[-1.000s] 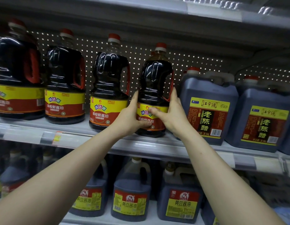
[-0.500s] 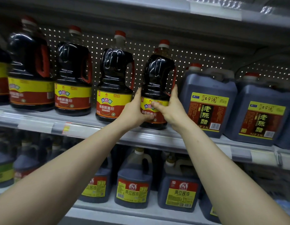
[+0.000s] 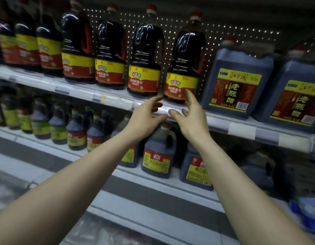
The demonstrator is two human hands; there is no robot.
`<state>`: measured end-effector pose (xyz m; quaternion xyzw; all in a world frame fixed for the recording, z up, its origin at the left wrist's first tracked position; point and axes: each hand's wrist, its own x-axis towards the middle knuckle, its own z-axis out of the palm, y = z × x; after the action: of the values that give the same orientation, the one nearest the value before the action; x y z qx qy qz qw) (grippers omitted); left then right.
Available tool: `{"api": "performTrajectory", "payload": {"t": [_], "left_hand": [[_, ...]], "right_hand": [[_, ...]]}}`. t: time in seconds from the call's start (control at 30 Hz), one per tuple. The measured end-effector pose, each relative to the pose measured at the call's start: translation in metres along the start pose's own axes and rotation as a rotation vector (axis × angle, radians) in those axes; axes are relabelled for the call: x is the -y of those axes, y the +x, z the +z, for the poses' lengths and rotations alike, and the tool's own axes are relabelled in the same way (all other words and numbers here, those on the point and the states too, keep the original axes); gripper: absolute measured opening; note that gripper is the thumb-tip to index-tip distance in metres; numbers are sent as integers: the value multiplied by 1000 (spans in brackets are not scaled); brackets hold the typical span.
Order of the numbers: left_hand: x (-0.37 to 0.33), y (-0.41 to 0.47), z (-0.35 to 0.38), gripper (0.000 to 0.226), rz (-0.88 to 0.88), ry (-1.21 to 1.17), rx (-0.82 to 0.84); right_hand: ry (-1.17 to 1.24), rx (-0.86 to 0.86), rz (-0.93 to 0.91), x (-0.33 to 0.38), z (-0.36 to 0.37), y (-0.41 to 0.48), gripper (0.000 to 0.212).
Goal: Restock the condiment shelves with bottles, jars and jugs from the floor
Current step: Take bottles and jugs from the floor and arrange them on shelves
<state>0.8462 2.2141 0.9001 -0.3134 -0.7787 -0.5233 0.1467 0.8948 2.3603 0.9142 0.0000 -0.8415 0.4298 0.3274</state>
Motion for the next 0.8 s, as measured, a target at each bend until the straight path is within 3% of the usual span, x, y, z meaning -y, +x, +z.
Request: {"api": "performTrajectory", "payload": {"t": [0.2, 0.8], "left_hand": [[29, -83, -14, 57, -113, 109, -41], [152, -278, -93, 57, -579, 108, 8]], "right_hand": [[71, 124, 51, -18, 33, -71, 79], [240, 572, 259, -54, 193, -242, 72]]}}
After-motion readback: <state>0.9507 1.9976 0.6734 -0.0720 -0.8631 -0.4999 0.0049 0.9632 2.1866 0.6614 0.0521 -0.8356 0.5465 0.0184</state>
